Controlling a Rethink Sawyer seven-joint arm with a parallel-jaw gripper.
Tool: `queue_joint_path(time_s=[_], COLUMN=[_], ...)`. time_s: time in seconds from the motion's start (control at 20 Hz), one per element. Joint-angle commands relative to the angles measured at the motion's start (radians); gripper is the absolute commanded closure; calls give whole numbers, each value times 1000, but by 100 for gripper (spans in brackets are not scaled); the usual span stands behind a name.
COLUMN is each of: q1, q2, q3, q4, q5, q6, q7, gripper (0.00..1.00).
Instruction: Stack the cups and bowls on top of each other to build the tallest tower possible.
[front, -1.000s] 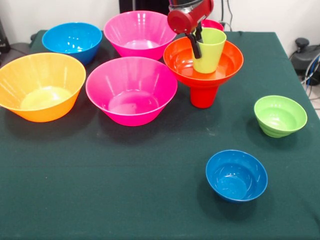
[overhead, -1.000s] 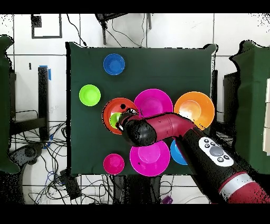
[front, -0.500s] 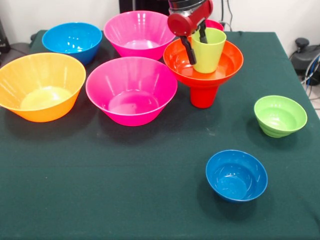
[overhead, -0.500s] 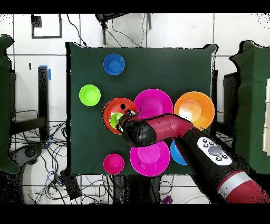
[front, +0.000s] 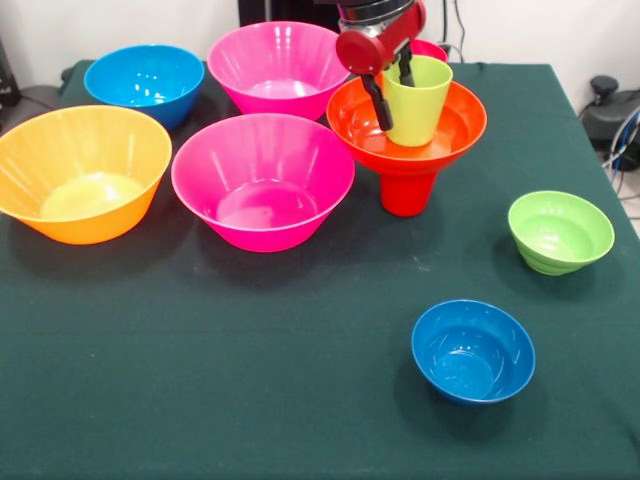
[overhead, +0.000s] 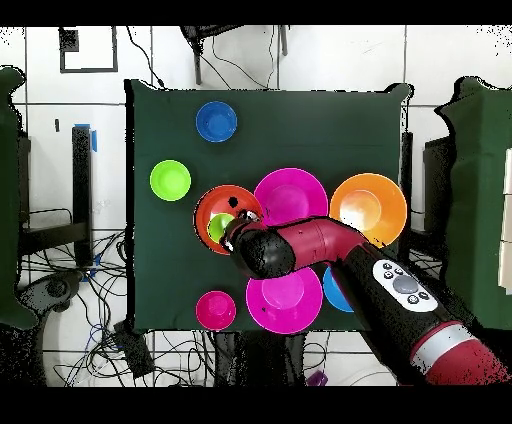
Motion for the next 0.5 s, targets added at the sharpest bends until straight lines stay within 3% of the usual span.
queue_joint_path(time_s=[0.05, 0.5], q1=[41, 38], q2=[20, -26], q3=[-42, -23], q4=[-14, 13], q5=[-58, -24], q6=[16, 46], q7=[80, 87], gripper=[0, 0])
